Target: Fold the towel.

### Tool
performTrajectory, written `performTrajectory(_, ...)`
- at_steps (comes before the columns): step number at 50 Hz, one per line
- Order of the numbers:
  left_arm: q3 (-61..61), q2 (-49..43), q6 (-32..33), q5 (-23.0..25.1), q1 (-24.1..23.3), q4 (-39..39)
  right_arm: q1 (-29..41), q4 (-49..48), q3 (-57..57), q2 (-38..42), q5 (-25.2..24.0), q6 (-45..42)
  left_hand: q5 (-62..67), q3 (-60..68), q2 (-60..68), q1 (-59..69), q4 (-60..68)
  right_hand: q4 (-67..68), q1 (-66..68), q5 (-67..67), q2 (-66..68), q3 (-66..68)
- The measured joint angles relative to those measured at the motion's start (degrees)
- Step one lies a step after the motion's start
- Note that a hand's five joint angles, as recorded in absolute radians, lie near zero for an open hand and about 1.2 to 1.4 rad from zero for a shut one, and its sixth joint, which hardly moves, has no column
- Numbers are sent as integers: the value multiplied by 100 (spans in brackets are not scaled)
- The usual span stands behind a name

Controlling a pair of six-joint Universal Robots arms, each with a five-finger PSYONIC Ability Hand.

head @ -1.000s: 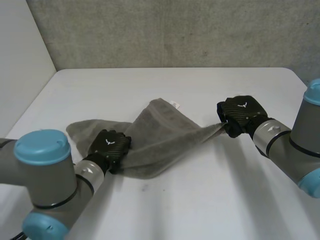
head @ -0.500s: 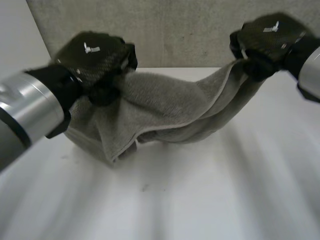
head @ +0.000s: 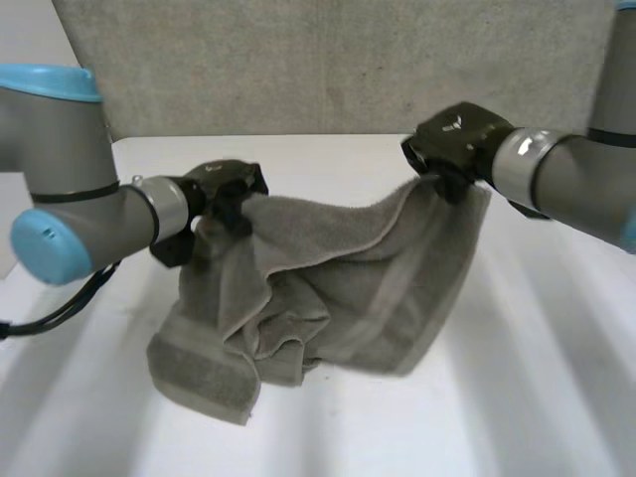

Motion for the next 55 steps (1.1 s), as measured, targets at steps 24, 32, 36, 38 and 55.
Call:
performTrajectory(24, 1395, 580, -362, -43, 122, 379, 36, -1580, 23, -842, 386, 1170, 0, 3, 6, 23, 0, 0, 1, 0, 0, 0)
performTrajectory(32, -108, 1011, -337, 29, 170, -152, 42, -311, 801, -888, 247, 158, 0, 8, 12, 23, 1, 0, 2, 0, 0, 0)
performTrajectory(36, -761, 1350, -289, 87, 204, -209, 50, -195, 1145, -1013, 206, -30, 0, 8, 13, 23, 1, 0, 2, 0, 0, 0)
performTrajectory(38, -934, 1491, -281, 139, 217, -200, 50, -286, 1268, -1090, 195, -46, 0, 8, 13, 23, 1, 0, 2, 0, 0, 0)
performTrajectory(55, -106, 15, -271, -85, 237, 633, 36, -1439, 1796, -404, 218, 312, -3, -94, -58, 22, -109, 0, 2, 0, 0, 0)
